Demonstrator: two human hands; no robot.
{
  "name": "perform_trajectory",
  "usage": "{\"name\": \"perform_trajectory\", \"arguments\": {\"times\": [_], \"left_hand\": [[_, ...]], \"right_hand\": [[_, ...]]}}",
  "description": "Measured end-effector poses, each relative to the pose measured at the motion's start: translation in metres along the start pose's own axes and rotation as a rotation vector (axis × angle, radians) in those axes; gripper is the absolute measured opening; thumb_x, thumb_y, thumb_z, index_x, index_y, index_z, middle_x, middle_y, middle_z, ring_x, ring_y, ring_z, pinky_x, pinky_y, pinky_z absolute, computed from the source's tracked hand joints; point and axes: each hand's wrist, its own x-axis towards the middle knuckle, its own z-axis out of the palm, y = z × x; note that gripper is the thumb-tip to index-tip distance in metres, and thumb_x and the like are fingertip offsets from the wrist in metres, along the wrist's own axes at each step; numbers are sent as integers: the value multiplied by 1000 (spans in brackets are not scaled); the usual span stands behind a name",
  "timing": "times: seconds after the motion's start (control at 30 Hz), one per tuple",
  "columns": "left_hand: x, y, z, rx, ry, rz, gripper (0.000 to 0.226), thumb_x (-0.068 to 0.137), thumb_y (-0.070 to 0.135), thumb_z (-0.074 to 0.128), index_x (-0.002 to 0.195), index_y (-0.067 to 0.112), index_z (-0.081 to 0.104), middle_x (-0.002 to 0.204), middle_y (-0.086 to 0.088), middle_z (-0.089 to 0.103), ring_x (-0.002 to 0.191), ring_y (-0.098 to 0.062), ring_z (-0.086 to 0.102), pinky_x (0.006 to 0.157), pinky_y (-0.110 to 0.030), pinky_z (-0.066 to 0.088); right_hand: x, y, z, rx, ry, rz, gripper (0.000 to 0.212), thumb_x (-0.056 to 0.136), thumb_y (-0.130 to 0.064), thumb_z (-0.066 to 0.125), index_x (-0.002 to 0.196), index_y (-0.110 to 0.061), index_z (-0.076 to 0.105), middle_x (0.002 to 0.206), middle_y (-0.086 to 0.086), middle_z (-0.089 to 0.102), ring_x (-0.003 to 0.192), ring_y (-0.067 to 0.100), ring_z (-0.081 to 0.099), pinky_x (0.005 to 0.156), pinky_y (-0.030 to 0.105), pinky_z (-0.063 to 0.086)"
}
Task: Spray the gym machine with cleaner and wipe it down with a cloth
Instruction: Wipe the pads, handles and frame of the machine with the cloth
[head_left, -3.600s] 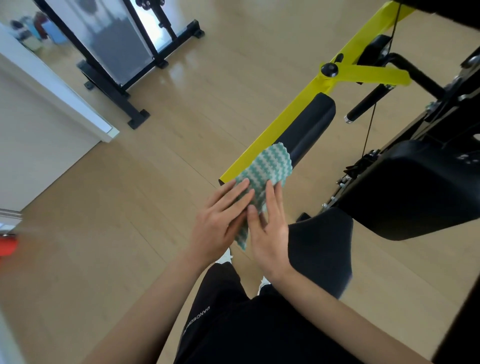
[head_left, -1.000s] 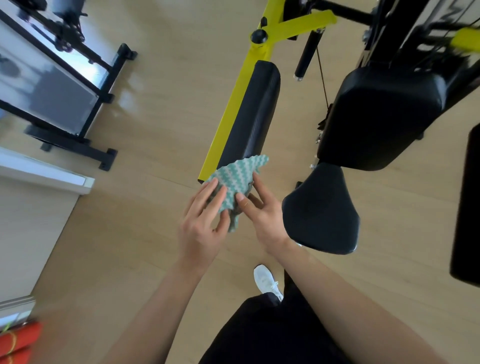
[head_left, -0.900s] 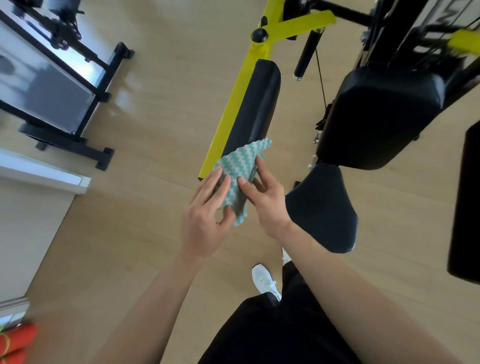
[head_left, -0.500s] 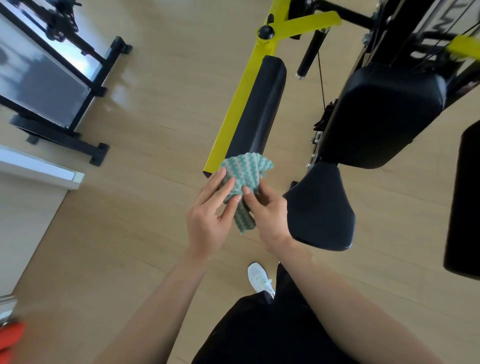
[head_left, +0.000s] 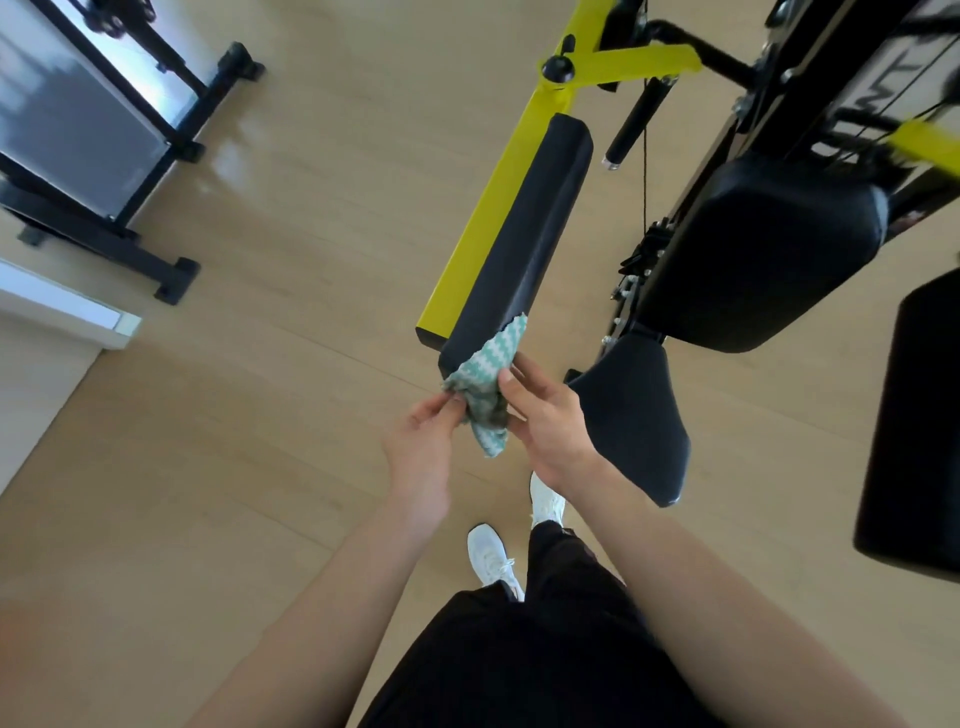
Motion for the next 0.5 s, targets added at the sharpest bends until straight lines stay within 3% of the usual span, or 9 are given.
{"name": "perform_trajectory", "arguments": {"times": [0.07, 0.17, 0.3, 0.4, 0.5], "left_hand": [[7, -4, 4, -52, -7, -120, 9, 95, 17, 71, 90, 24, 73, 83, 9, 71, 76, -6, 60, 79, -18, 49], [17, -12, 6, -212, -66, -267, 16, 98, 13, 66, 111, 9, 74, 104, -7, 73, 77, -10, 67, 75, -18, 55], [17, -19, 2, -416, -233, -268, 32, 103, 18, 58, 131, 5, 66, 130, -11, 70, 113, -18, 70, 103, -32, 54], [9, -17, 1, -545, -284, -247, 36, 103, 17, 60, 134, 0, 62, 130, -14, 70, 120, -23, 69, 109, -37, 50], [4, -10, 4, -636, -255, -207, 37, 98, -3, 60, 134, 1, 55, 116, -14, 76, 113, -25, 72, 105, -37, 53]], "right_hand": [[4, 4, -4, 10, -12, 38, 28, 105, -9, 55, 130, -15, 66, 120, 6, 74, 107, 23, 72, 86, 36, 60], [7, 12, -7, 18, 12, 139, 30, 107, -10, 51, 134, -11, 64, 112, 6, 75, 102, 25, 71, 83, 34, 61], [8, 11, -7, 2, 30, 135, 32, 106, -8, 52, 136, -8, 62, 118, 12, 73, 105, 28, 70, 86, 35, 60], [5, 4, -4, -53, 79, 47, 33, 103, -1, 54, 133, -9, 65, 112, 10, 77, 100, 28, 74, 89, 40, 61], [0, -4, 2, -129, 140, -61, 37, 98, -2, 65, 134, -12, 68, 117, 9, 76, 113, 32, 71, 100, 50, 57]]}}
